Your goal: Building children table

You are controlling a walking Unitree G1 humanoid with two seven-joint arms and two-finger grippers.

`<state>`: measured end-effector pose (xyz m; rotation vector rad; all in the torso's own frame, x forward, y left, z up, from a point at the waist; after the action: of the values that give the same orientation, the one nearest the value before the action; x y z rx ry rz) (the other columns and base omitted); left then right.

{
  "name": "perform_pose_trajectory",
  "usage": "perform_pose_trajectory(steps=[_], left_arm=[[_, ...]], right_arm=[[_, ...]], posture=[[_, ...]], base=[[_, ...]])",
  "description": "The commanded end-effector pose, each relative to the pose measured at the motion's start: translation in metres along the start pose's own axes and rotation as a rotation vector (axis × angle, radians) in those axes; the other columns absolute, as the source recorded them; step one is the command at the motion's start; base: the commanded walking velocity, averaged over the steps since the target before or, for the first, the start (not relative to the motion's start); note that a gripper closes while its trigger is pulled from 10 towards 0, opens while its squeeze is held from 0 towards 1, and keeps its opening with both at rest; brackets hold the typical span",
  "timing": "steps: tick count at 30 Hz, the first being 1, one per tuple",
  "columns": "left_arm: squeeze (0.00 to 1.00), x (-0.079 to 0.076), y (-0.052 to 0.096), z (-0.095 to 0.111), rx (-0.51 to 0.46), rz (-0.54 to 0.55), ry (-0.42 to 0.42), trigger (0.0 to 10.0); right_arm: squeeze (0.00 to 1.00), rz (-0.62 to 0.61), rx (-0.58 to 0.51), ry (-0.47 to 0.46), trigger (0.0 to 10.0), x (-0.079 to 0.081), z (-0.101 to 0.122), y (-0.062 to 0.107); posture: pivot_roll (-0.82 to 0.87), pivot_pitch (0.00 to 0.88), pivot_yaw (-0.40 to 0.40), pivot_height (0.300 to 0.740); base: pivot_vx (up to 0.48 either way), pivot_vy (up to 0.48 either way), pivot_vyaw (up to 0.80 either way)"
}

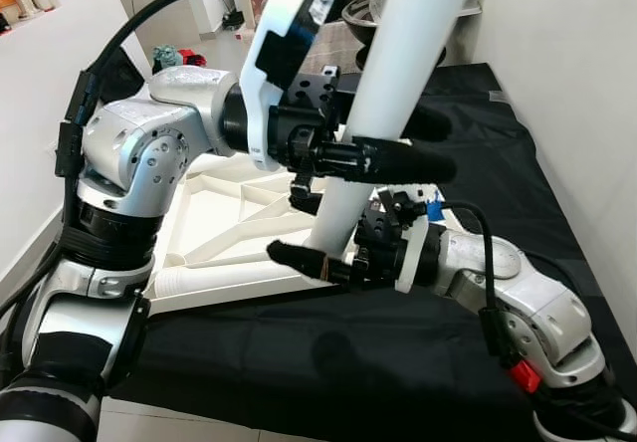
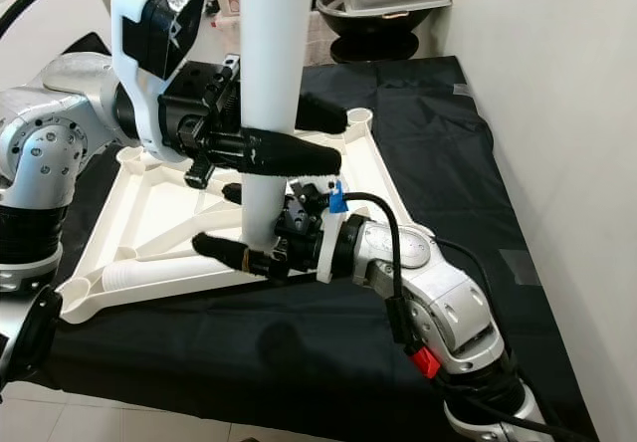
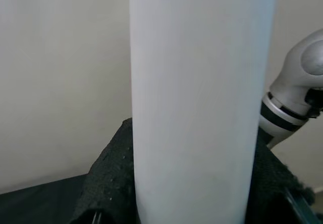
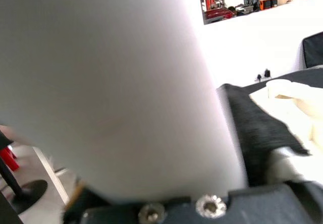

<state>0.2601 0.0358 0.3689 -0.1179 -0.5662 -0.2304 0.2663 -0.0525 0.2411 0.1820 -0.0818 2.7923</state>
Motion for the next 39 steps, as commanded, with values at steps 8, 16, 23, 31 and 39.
perform_pose_trajectory(steps=[8,16,23,31,39], left_arm=[[0.00,-0.004,-0.002,0.000,-0.005,-0.005,-0.006,0.0],[0.00,0.001,0.003,0.001,-0.012,0.043,-0.016,0.0],[0.00,0.005,0.017,0.002,-0.021,0.081,-0.028,0.0],[0.00,0.005,0.021,0.003,-0.019,0.098,-0.042,0.0],[1.00,0.011,0.020,0.003,-0.029,0.143,-0.048,10.0]], right_arm=[[0.00,0.008,-0.086,-0.057,0.0,0.004,0.014,-0.009],[0.00,-0.063,-0.144,-0.076,0.0,-0.001,0.020,-0.008],[0.00,-0.103,-0.164,-0.079,0.0,-0.005,0.022,-0.007],[0.00,-0.123,-0.167,-0.068,0.0,-0.008,0.024,-0.007],[0.00,-0.139,-0.156,-0.049,0.0,-0.010,0.023,-0.007]], posture=[[-0.10,0.044,0.095,0.740],[-0.10,0.046,0.095,0.740],[-0.10,0.047,0.095,0.740],[-0.10,0.047,0.093,0.740],[-0.10,0.045,0.091,0.740]], base=[[0.000,0.000,0.00],[0.000,0.000,0.00],[0.000,0.000,0.00],[0.000,0.000,0.00],[0.000,0.000,0.00]])
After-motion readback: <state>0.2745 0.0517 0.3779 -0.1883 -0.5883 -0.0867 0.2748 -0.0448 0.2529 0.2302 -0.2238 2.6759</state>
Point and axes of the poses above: a point about 5 cm out from each wrist's last joint towards the gripper, its own y axis pointing back from the gripper into the wrist, its own z axis along the axis of the wrist's last joint, x = y × z, the point moved 3 cm from there along -y, pointing out of the wrist towards the gripper, and after that the axes turned 12 degrees about -y, right-handed, at the moved point
